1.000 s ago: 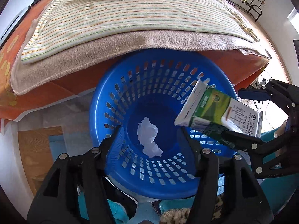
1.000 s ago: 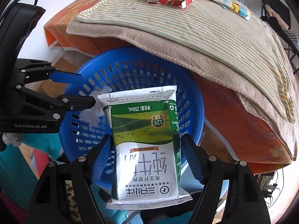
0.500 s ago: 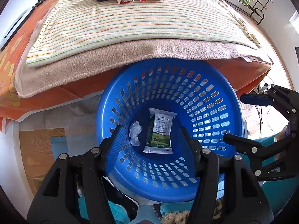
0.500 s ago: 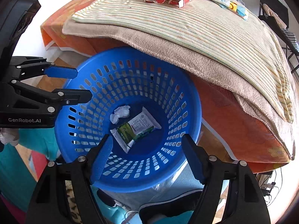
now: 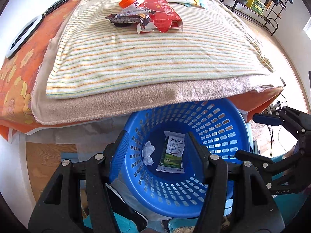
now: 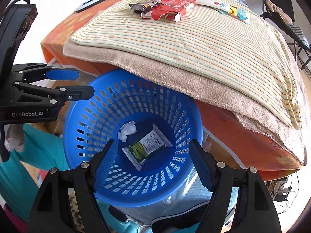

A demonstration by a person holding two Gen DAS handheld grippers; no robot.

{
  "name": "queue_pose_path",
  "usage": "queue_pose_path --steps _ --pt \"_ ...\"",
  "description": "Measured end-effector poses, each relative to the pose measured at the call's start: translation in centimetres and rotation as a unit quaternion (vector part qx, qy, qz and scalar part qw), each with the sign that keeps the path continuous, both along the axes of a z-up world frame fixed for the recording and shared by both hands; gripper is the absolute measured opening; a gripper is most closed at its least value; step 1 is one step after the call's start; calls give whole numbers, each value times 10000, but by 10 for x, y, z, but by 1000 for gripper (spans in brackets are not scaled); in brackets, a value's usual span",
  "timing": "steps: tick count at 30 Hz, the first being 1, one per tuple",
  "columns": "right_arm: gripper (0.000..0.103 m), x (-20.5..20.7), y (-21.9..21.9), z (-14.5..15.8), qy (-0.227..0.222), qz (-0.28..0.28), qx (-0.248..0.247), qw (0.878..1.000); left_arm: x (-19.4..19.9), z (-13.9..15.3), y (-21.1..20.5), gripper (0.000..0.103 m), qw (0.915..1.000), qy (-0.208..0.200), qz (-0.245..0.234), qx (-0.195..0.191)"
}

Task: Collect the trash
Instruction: 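Move both grippers back over the bed toward the red box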

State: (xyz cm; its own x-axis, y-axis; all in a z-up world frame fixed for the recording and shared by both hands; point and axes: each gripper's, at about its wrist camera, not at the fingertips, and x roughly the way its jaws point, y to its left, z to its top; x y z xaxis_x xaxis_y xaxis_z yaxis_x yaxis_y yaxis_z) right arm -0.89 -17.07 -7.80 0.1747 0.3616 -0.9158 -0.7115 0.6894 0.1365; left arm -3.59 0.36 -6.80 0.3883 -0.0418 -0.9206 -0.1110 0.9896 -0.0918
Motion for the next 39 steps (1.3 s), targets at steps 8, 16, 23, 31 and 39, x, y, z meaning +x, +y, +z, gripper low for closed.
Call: queue_pose_path --steps 8,16,23,31,39 --pt "76 24 -3 14 193 -358 275 9988 35 43 23 61 9993 -361 46 5" --pt "76 54 -9 36 109 -762 567 9954 64 65 35 61 9978 -639 -25 163" --pt "76 81 -4 55 -201 -872 836 9925 86 72 53 61 9971 -702 145 237" --pt "76 124 17 75 -528 -816 998 9902 119 77 80 61 9956 -822 456 -27" --pt "76 158 40 63 44 -905 1215 9884 166 78 93 54 9948 -879 460 -220"
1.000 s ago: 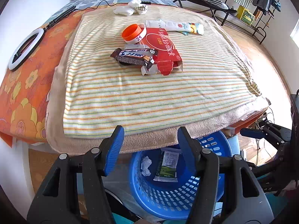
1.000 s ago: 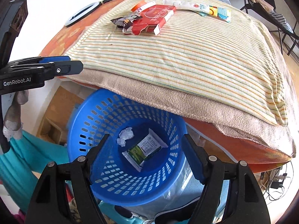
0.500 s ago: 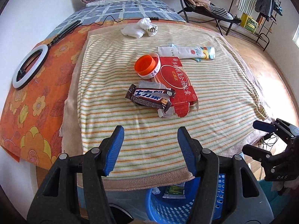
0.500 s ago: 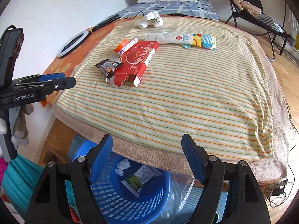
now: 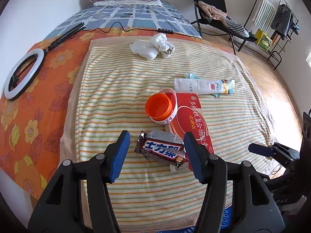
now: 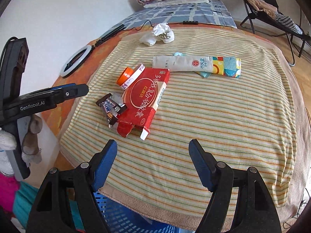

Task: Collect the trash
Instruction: 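Move both grippers back over the bed toward the red box, then grasp the orange cup with the left gripper while the right gripper grasps the red box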

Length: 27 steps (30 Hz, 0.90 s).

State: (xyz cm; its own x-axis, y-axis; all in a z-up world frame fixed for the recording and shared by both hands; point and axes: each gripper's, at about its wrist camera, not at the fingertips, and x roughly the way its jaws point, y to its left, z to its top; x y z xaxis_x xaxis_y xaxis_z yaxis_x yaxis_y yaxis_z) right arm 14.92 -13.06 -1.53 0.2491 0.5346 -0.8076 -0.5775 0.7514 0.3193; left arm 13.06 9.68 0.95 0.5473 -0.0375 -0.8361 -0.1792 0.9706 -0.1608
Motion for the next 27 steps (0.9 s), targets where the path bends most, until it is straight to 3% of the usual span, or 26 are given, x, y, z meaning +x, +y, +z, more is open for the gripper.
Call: queue_pose_path --steps 5,7,10,13,17,20,27 --pt "76 18 17 -7 265 -56 20 9996 27 -8 6 45 9996 90 -13 -254" --pt "76 25 21 -7 289 -110 45 9995 37 -12 8 37 9993 140 -10 -347" --pt "76 35 27 -9 345 -185 31 9992 49 -19 12 37 9979 193 6 -617" --pt "76 43 34 -12 478 -217 57 9986 60 -26 10 29 9978 277 -19 -597" --pt "76 47 49 -18 505 -148 -46 9986 69 -39 12 28 9962 390 -9 -780" --pt "76 49 62 -23 506 -75 -140 9986 75 -47 11 19 9954 469 -44 -832" --pt "76 57 84 -29 451 -128 -264 9985 79 -49 15 11 9949 360 -88 -940"
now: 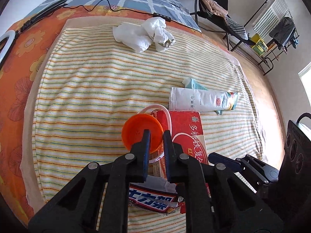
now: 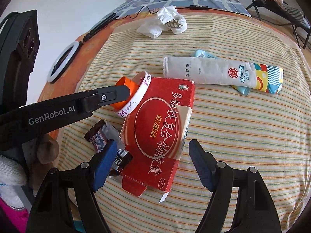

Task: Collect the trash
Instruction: 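Grasp the orange cup with the left gripper while the right gripper grasps the red box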

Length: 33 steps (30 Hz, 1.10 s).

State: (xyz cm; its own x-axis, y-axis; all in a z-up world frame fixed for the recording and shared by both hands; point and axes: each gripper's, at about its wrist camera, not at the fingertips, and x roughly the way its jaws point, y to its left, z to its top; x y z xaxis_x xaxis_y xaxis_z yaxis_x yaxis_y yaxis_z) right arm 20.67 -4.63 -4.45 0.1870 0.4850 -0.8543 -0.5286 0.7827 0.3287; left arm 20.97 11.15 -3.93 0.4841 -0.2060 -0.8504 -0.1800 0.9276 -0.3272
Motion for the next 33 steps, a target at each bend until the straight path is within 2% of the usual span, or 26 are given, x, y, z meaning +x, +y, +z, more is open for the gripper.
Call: queue_pose_path --steps 13,19,22,25,28,33 --pt "78 13 23 -13 -40 -154 -226 9996 2 6 14 6 9997 -206 107 -57" --pt "79 18 24 -9 -390 -228 -480 9978 -4 12 28 5 9992 -275 292 -6" --pt "79 24 14 -4 -623 -379 -720 9947 -6 10 34 5 9989 -283 338 -139" --pt "79 29 6 -5 -275 -440 -399 9979 -5 11 31 5 9989 -319 328 -41" --pt "79 24 18 -7 -133 -251 -341 9990 -5 12 30 5 9989 -319 341 -21" --pt "82 3 44 -8 -494 174 -658 9965 -6 12 37 5 9984 -323 463 -49"
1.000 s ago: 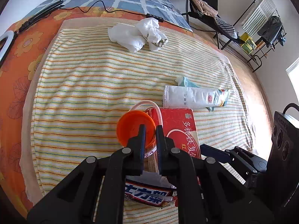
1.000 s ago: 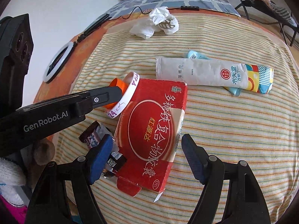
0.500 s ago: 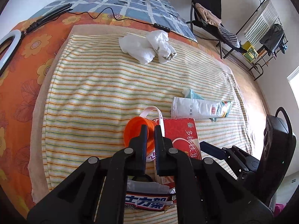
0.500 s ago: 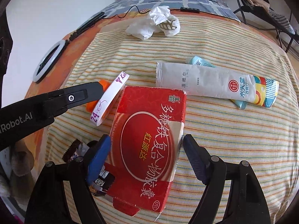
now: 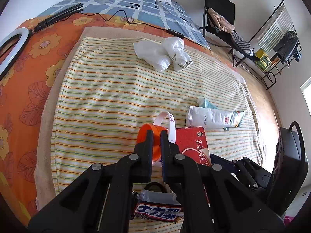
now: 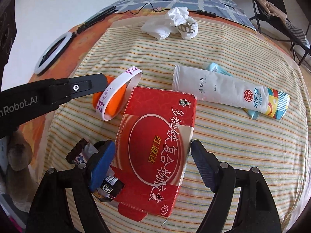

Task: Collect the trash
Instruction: 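Grasp the orange cup with the left gripper while the right gripper grasps the red box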

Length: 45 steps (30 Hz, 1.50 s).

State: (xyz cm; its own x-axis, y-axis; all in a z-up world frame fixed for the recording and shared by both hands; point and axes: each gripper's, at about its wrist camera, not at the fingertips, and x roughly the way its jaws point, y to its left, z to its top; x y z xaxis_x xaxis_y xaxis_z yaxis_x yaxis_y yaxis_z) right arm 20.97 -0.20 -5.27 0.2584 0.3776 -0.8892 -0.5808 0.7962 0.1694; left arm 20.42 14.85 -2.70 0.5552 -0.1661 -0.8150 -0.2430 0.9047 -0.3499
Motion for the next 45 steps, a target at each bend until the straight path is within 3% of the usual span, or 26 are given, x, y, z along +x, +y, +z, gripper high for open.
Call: queue_pose_path --steps 9,12,18,27,31,37,41,42,45 --pt "87 -3 13 -4 -196 153 -181 9995 -1 -2 14 1 9998 4 177 15" --pt "88 -1 14 -10 72 198 -115 9997 -2 -3 18 1 9997 12 225 33" --pt "83 0 3 -7 81 138 138 9998 -3 -5 21 1 9997 13 250 29" --pt "82 15 -29 -4 -72 -185 -70 9998 -1 -6 23 1 9996 29 274 49" --pt "81 17 -44 -3 -128 -276 -141 9994 0 -6 27 12 9975 174 509 458" --pt "81 17 -56 -3 -95 -300 -132 9994 -2 -19 42 12 9922 527 814 786" --pt "81 17 -61 -2 -69 -311 -98 9994 -4 -14 52 13 9936 362 953 494" --pt "81 17 -61 -1 -66 -310 -81 9995 -4 -12 54 17 9939 308 964 437" --pt "79 16 -61 0 -62 -297 -42 9995 1 -10 52 44 9958 210 848 261"
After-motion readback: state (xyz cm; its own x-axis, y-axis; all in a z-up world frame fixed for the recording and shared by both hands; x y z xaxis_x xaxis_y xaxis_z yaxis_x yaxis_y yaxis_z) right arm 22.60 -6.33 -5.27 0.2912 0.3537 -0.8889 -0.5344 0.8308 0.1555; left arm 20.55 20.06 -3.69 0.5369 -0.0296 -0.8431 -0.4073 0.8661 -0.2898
